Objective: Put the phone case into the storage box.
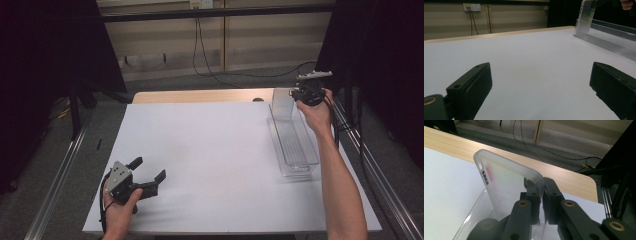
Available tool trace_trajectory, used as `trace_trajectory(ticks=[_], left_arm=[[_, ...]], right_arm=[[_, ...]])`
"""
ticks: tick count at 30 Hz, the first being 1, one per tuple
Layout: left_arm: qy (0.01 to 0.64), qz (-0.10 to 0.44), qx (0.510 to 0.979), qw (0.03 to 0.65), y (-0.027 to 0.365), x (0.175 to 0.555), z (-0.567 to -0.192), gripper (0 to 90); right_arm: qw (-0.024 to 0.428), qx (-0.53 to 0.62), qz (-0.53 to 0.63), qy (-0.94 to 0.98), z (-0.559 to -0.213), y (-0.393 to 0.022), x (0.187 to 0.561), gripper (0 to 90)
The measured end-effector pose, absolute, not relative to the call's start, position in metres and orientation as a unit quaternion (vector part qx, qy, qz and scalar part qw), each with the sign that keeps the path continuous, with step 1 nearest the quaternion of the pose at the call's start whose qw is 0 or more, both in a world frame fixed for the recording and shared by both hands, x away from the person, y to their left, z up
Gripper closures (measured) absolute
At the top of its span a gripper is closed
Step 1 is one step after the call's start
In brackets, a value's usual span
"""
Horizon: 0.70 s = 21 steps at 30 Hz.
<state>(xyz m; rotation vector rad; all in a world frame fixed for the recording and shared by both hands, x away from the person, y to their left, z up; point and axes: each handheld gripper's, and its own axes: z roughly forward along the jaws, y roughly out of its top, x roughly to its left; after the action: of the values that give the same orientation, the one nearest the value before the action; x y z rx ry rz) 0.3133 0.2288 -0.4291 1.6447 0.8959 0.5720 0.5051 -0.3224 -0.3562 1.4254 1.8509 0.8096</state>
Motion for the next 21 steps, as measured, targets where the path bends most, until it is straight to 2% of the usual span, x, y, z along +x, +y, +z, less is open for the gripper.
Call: trace_trajectory(ticks=[21], left_arm=[[0.378, 0.242, 0.699, 0.557, 0.229, 0.313, -0.429, 4.2]], right_arm=[[0.3, 0.575, 0.328, 0.687, -0.36, -0.337, 0.513, 83.1]])
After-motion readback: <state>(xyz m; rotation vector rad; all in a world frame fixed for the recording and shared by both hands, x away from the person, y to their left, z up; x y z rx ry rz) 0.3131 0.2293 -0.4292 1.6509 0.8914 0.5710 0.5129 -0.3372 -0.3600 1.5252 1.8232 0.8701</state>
